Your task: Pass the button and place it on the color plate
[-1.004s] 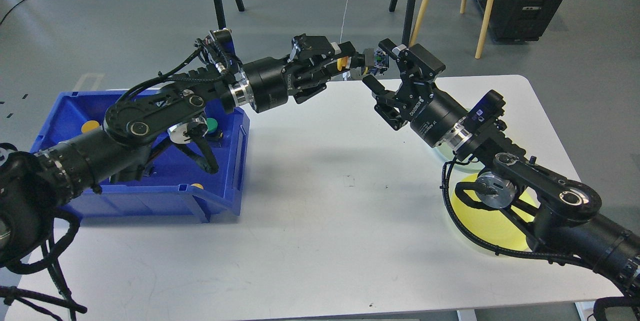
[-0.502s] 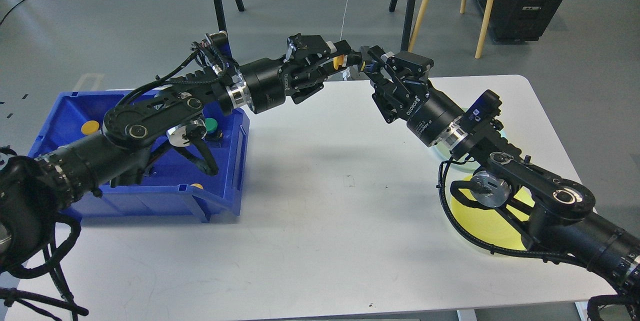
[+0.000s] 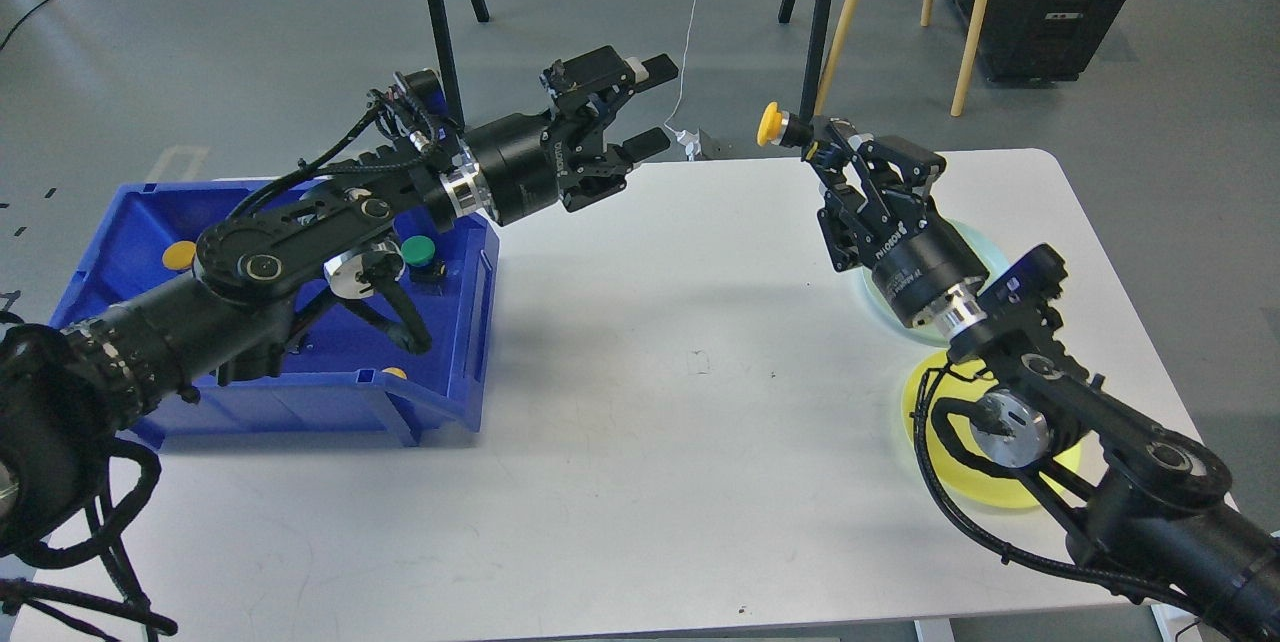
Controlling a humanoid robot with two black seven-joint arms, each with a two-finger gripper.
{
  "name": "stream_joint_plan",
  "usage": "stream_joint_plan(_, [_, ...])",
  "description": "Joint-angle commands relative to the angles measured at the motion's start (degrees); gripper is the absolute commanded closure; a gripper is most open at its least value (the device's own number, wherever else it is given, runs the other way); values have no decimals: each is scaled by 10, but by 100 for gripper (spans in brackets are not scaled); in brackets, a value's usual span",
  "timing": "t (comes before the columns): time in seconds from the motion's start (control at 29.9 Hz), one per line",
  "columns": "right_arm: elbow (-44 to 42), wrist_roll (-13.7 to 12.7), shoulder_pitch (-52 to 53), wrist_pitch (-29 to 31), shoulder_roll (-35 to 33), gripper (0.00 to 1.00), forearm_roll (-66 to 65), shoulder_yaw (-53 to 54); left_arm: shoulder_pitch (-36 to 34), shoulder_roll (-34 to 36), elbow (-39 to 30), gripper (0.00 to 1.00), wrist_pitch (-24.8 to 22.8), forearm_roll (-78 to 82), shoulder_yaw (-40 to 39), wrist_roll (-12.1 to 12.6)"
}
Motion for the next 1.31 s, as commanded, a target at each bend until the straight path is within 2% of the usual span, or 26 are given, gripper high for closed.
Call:
stream_joint_plan(0.0, [80,-40,-141,-38,-26,100,65,86,2,50,-8,3,0,6,0,0])
stream_joint_plan(0.07, [109,-69,-211,-63,-38,100,129,128,1,90,-17,3,0,17,8,0])
stream_joint_plan(0.13, [122,-84,-270,-71,-56,100,191,156,-4,130,-38,3,0,57,24,0])
stream_joint_plan(0.3, [125,-88,-334,-76,-101,100,295,155,-16,219,-81,3,0,309,31,0])
stream_joint_plan(0.4, [123,-94,-342,-77,-103,99,303,149,-19,247,-81,3,0,430,33,0])
stream_joint_plan(0.44, [122,-96,-342,-77,-103,96,303,145,-20,256,-80,3,0,467,34,0])
stream_joint_plan(0.5, [122,-98,-343,-77,-101,80,303,144,-19,266,-75,3,0,541,35,0])
stream_joint_plan(0.57, [123,-98,-343,-77,-96,55,305,144,-16,267,-66,3,0,615,37,0])
stream_joint_plan(0.6, [125,-98,-343,-75,-96,38,305,144,-14,267,-54,3,0,648,38,0])
stream_joint_plan(0.64, [125,-98,-342,-71,-95,8,306,144,-12,266,-41,4,0,675,38,0])
stream_joint_plan(0.67, [125,-99,-342,-70,-94,0,306,144,-12,265,-27,3,0,691,38,0])
stream_joint_plan(0.97, [158,-99,-314,-46,-97,0,307,188,-12,210,91,3,0,709,103,0])
stream_joint_plan(1.27, [162,-99,-270,-44,-99,0,307,216,-11,185,135,3,0,709,125,0])
